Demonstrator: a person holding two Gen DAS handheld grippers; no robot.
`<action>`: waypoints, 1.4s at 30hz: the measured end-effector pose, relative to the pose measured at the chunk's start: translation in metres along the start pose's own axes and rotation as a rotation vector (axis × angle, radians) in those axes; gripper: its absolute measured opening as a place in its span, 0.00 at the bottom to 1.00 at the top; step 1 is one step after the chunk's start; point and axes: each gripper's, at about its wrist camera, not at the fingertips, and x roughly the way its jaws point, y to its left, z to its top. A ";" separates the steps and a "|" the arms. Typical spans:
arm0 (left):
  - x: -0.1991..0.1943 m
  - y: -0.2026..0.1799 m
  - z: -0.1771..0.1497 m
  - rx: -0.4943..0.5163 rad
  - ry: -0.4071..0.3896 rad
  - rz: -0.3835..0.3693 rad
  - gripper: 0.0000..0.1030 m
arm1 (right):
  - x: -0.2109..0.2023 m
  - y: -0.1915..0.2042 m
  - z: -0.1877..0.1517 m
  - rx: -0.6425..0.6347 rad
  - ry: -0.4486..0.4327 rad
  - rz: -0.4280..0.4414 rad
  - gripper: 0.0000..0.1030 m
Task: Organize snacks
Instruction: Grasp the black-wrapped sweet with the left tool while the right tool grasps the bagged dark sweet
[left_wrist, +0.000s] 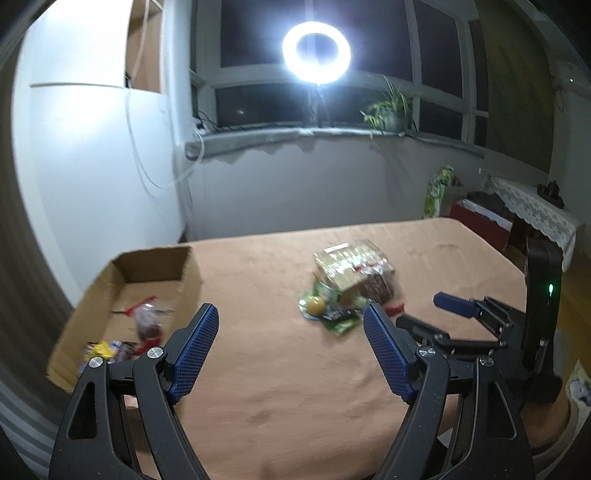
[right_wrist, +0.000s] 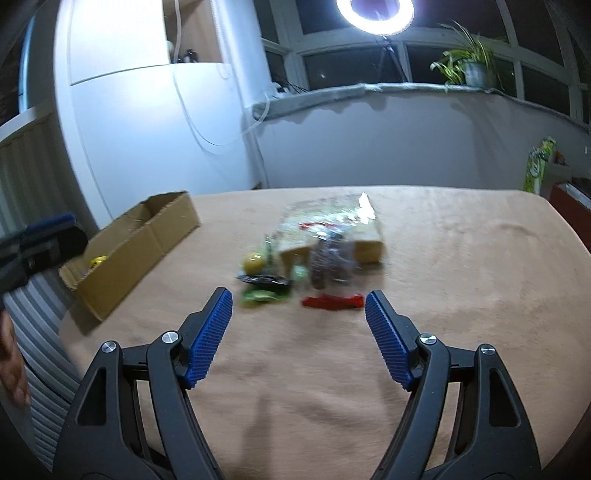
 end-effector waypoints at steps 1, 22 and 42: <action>0.005 -0.002 -0.002 0.001 0.011 -0.009 0.78 | 0.002 -0.005 0.001 0.001 0.006 -0.006 0.75; 0.131 -0.020 -0.015 -0.038 0.231 -0.211 0.52 | 0.083 -0.041 0.030 0.014 0.221 0.071 0.63; 0.157 -0.056 -0.007 0.104 0.302 -0.255 0.23 | 0.070 -0.060 0.024 0.122 0.136 0.161 0.38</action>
